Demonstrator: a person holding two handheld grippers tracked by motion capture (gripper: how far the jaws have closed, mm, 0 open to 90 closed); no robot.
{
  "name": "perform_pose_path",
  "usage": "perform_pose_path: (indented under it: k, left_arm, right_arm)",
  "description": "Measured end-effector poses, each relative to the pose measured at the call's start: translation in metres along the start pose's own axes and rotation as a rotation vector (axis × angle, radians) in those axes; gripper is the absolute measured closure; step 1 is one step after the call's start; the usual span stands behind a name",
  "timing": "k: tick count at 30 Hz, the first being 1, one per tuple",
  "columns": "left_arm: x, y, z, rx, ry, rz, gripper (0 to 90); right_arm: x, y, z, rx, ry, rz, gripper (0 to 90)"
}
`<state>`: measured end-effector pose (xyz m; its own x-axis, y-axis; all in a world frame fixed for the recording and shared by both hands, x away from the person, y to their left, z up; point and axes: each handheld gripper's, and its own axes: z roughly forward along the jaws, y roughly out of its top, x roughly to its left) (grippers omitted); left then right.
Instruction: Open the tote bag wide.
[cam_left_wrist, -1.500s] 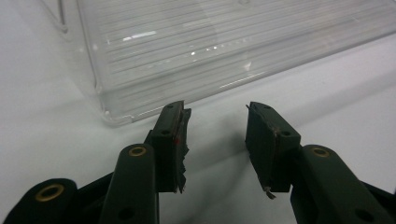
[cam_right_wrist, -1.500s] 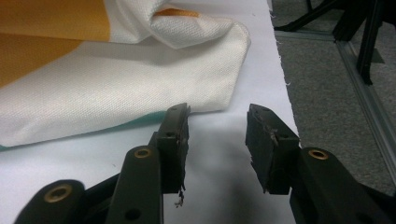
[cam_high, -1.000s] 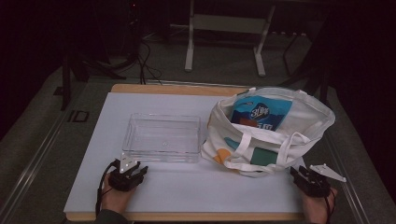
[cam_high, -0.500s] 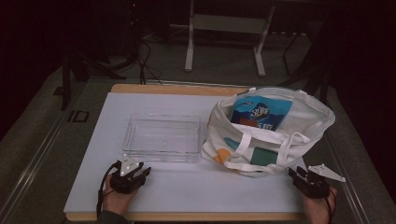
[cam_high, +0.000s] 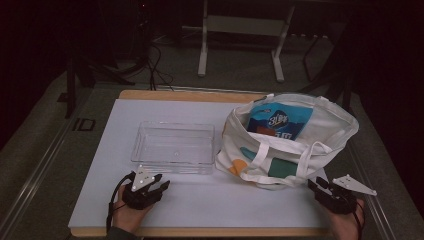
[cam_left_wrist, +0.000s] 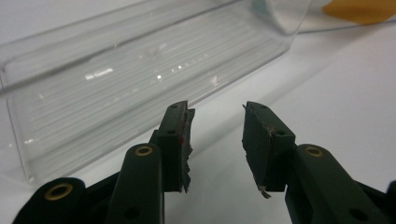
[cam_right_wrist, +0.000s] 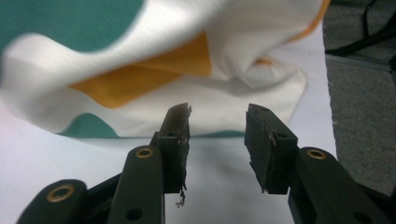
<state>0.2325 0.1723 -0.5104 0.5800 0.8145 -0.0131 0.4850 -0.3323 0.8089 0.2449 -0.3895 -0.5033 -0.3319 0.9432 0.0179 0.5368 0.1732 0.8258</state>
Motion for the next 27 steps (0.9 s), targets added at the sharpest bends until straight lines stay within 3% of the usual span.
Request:
perform_pose_path:
  k: [10,16,21,22,27]
  left_arm:
    - [-0.011,0.018,-0.009,-0.046,-0.028,0.03,59.9]
    - [-0.015,0.03,-0.007,-0.066,-0.047,0.046,59.3]
    - [-0.017,0.037,-0.006,-0.071,-0.06,0.053,59.1]
    - [-0.021,0.046,-0.005,-0.077,-0.073,0.072,59.0]
    - [-0.025,0.062,-0.002,-0.09,-0.077,0.095,58.8]
  right_arm:
    - [0.001,0.015,-0.018,-0.052,0.055,0.008,51.5]
    - [0.001,0.021,-0.016,-0.081,0.094,0.024,50.5]
    - [0.0,0.025,-0.011,-0.11,0.124,0.052,51.4]
    - [0.001,0.028,-0.01,-0.113,0.123,0.045,54.7]
    - [0.0,0.031,-0.009,-0.125,0.132,0.072,62.3]
